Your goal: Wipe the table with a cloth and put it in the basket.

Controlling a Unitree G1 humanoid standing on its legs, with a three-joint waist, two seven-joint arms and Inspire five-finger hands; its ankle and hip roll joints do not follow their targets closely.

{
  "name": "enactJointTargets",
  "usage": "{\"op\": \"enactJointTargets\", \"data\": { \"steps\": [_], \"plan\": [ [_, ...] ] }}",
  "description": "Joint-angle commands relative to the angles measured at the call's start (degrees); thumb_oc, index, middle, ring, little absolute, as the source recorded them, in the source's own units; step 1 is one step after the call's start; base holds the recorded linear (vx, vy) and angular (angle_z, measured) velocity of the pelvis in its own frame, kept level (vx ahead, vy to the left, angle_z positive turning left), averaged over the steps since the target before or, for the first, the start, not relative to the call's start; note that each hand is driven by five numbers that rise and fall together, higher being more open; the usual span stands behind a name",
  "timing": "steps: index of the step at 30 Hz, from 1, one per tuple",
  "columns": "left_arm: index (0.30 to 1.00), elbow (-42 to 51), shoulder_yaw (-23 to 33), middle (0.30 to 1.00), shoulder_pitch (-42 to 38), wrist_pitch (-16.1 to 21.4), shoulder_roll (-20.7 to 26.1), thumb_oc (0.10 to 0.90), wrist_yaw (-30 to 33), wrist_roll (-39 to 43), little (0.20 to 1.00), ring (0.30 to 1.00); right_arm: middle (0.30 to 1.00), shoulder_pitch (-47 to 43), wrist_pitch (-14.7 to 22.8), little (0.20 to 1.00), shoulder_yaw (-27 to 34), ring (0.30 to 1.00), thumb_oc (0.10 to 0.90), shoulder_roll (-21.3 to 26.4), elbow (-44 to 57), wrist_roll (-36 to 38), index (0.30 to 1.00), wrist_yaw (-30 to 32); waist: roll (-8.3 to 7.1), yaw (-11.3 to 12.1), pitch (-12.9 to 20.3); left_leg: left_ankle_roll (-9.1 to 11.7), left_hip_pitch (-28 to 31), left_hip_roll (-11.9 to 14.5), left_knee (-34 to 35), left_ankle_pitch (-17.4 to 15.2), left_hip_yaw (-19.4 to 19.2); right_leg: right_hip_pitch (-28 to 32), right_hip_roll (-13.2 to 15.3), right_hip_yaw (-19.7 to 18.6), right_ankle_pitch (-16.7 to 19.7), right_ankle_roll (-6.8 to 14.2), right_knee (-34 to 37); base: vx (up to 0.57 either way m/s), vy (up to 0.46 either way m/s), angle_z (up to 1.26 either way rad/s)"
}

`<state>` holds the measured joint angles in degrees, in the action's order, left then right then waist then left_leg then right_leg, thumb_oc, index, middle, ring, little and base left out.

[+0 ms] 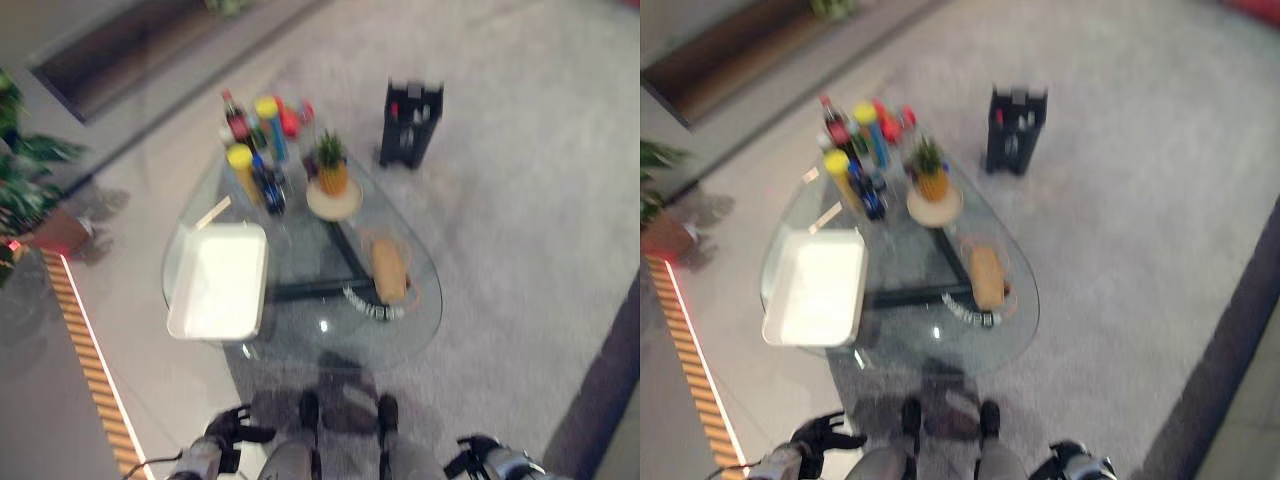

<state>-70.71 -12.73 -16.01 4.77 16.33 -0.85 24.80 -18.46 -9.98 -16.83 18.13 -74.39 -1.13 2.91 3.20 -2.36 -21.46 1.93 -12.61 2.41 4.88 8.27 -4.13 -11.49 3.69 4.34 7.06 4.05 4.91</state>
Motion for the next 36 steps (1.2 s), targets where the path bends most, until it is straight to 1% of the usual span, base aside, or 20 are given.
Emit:
{"op": "enactJointTargets", "data": {
  "steps": [1,3,5,6,9,12,13,14,15,17,21,24,25,27,32,36],
  "plan": [
    [0.9,-0.69,2.55,0.9,-3.78,5.05,2.24,0.8,-0.93,9.74,0.9,0.9,0.9,-0.77,-0.75,0.9,-2.37,0.9,0.8,1.67,-1.21,3.01,0.9,2.82,-0.84,0.16,-1.65,0.72,-2.24,-1.83,0.12,-2.59,1.23,-6.3,-0.42,0.36,-3.53,0.48,-6.36,-0.16,0.01,-0.01],
    [0.9,0.0,3.16,0.9,-4.9,5.73,2.57,0.8,-2.36,13.42,0.9,0.9,0.9,-2.25,-0.71,0.9,-2.34,0.9,0.8,2.41,-0.79,4.52,0.9,3.58,-0.76,0.83,-3.65,1.07,-5.09,-2.35,-1.77,-1.84,1.82,-9.36,-0.21,0.81,-4.28,0.11,-9.68,-0.12,0.015,0.0],
    [0.9,0.41,3.35,0.9,-5.27,5.87,2.63,0.8,-2.53,14.72,0.9,0.9,0.9,-2.91,-0.72,0.9,-2.17,0.9,0.8,2.86,-0.41,5.23,0.9,4.05,-0.8,1.08,-4.59,1.22,-7.58,-2.78,-4.76,-2.21,2.32,-11.33,-0.05,1.14,-4.87,-0.14,-11.98,-0.11,-0.003,-0.03],
    [0.9,0.54,3.72,0.9,-5.64,6.08,2.7,0.8,-2.88,15.36,0.9,0.9,0.9,-3.93,-0.76,0.9,-1.89,0.9,0.8,3.32,-0.08,6.28,0.9,4.86,-0.84,1.32,-5.95,1.4,-11.21,-3.37,-9.56,-3.01,2.54,-14.34,0.29,1.78,-5.77,-0.44,-15.54,-0.13,-0.021,-0.01],
    [0.9,1.28,3.92,0.9,-5.91,5.55,3.16,0.8,-2.94,16.04,0.9,0.9,0.9,-5.18,-0.62,0.9,-1.49,0.9,0.8,4.22,0.36,7.47,0.9,6.05,-1.01,1.24,-7.33,1.38,-16.29,-4.13,-16.52,-4.82,2.57,-18.61,0.39,1.96,-7.19,-1.07,-20.32,-0.08,-0.026,0.05],
    [0.9,2.14,4.19,0.9,-5.9,4.79,3.62,0.8,-2.99,16.29,0.9,0.9,0.9,-5.81,0.14,0.9,-0.94,0.9,0.8,4.83,0.56,8.4,0.9,8.2,-1.03,1.25,-7.7,1.13,-20.61,-4.34,-22.35,-6.79,2.6,-22.26,0.35,1.86,-8.8,-1.66,-25.0,-0.04,-0.021,0.12],
    [0.9,2.56,4.38,0.9,-5.97,4.5,3.83,0.8,-3.11,16.73,0.9,0.9,0.9,-6.19,1.23,0.9,-0.29,0.9,0.8,5.16,0.46,8.04,0.9,10.07,-0.95,1.2,-7.79,0.77,-23.66,-4.1,-26.98,-8.78,2.53,-25.34,0.33,1.36,-10.4,-2.04,-29.05,-0.02,-0.026,0.14],
    [0.9,2.74,4.5,0.9,-6.04,4.42,3.88,0.8,-3.22,16.76,0.9,0.9,0.9,-6.46,1.49,0.9,0.04,0.9,0.8,5.33,0.47,7.63,0.9,11.21,-0.88,1.2,-7.77,0.53,-25.1,-3.92,-28.88,-9.6,2.53,-26.81,0.3,1.23,-11.04,-2.24,-30.78,-0.01,-0.02,0.22],
    [0.9,2.74,4.5,0.9,-6.04,4.42,3.88,0.8,-3.22,16.76,0.9,0.9,0.9,-6.46,1.5,0.9,0.04,0.9,0.8,5.33,0.47,7.63,0.9,11.21,-0.88,1.21,-7.7,0.53,-25.23,-3.92,-28.97,-9.64,2.52,-26.92,0.3,1.22,-11.07,-2.24,-30.85,0.0,-0.017,0.19],
    [0.9,3.36,4.38,0.9,-6.21,4.37,3.93,0.8,-3.51,17.0,0.9,0.9,0.9,-7.24,3.35,0.9,0.96,0.9,0.8,5.88,0.53,6.81,0.9,14.26,-0.64,1.25,-7.92,0.08,-29.15,-3.46,-34.06,-11.68,2.64,-30.66,0.13,0.75,-12.55,-2.63,-35.36,-0.01,-0.021,0.09],
    [0.9,3.56,4.36,0.9,-6.07,4.49,4.11,0.8,-3.48,17.47,0.9,0.9,0.9,-7.62,5.26,0.9,1.83,0.9,0.8,6.55,0.9,6.55,0.9,16.87,-0.37,1.2,-7.88,-0.22,-31.79,-3.08,-37.05,-12.97,2.84,-33.33,0.06,0.3,-13.53,-2.91,-38.59,0.0,-0.002,-0.04],
    [0.9,3.49,4.31,0.9,-5.91,5.06,4.46,0.8,-3.98,18.29,0.9,0.9,0.9,-8.4,8.56,0.9,2.57,0.9,0.8,7.47,1.41,5.39,0.9,20.46,-0.16,1.22,-7.8,-0.51,-33.75,-2.84,-38.85,-13.75,3.09,-35.33,0.19,0.08,-13.85,-3.05,-40.51,0.0,0.0,0.0],
    [0.9,3.48,4.28,0.9,-5.91,5.09,4.51,0.8,-4.01,18.39,0.9,0.9,0.9,-8.47,8.68,0.9,2.59,0.9,0.8,7.55,1.46,5.4,0.9,20.65,-0.16,1.21,-7.79,-0.52,-33.86,-2.83,-38.9,-13.75,3.11,-35.42,0.19,0.07,-13.83,-3.06,-40.54,0.0,0.0,0.0],
    [0.9,3.49,4.26,0.9,-5.99,5.39,4.68,0.8,-4.07,19.0,0.9,0.9,0.9,-9.29,10.9,0.9,2.88,0.9,0.8,8.29,2.08,4.62,0.9,22.71,-0.08,1.14,-7.92,-0.54,-34.79,-2.63,-39.41,-13.83,3.03,-36.32,0.32,0.14,-13.6,-3.13,-40.85,-0.03,0.003,-0.06],
    [0.9,3.77,4.13,0.9,-6.22,5.34,5.15,0.8,-3.9,19.52,0.9,0.9,0.9,-10.86,13.37,0.9,3.25,0.9,0.8,9.86,3.12,5.03,0.9,24.62,-0.06,1.18,-8.33,-0.53,-35.4,-2.62,-39.73,-13.97,3.05,-37.04,0.3,0.23,-13.22,-3.3,-40.99,-0.02,0.005,-0.03],
    [0.9,3.59,3.6,0.9,-6.95,5.07,5.68,0.8,-4.25,19.7,0.9,0.9,0.9,-12.83,17.5,0.9,3.84,0.9,0.8,11.57,3.44,8.38,0.9,25.94,-0.11,1.55,-8.33,-0.57,-35.82,-2.68,-39.67,-14.02,2.91,-37.37,0.57,0.78,-12.87,-3.39,-40.5,-0.01,-0.007,0.02]
  ]
}}
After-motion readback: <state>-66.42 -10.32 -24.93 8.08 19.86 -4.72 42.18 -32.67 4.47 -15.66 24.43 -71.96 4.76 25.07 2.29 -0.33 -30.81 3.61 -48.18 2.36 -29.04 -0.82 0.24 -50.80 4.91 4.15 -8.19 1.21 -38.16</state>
